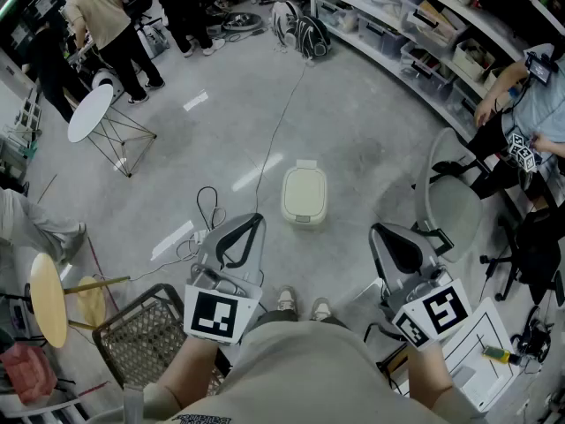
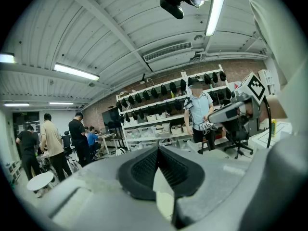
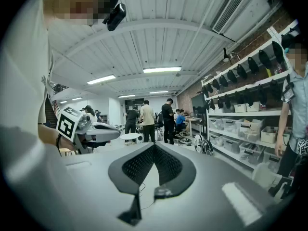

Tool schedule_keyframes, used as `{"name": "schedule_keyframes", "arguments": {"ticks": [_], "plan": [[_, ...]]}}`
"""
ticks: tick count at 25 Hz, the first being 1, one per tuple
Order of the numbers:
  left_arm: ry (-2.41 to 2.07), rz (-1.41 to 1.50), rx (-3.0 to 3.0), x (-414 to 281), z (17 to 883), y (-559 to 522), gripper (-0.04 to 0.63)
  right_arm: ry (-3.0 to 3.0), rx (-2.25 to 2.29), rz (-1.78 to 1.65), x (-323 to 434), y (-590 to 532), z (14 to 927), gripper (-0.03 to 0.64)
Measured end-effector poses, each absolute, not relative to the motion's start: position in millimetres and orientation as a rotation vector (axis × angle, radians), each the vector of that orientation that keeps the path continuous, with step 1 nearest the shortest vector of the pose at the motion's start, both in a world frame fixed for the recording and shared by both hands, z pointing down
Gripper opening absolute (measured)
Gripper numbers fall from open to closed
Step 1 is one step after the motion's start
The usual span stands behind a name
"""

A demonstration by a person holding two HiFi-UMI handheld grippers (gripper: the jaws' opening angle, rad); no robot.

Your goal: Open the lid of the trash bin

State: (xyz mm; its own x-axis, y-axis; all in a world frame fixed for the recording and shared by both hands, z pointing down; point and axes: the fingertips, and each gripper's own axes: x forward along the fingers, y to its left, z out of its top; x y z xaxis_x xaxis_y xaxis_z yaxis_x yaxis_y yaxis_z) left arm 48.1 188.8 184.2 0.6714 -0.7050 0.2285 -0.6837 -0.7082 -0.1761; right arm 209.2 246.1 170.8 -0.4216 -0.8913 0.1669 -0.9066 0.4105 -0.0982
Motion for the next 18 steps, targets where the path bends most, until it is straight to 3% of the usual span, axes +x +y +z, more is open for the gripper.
{"name": "schedule_keyframes", "arguments": {"ticks": [18], "plan": [[1.208, -0.467, -2.843, -8.1, 208.7, 161.9, 0.002, -2.532, 1.581, 0.381, 154.0, 211.3, 195.5, 0.003]]}}
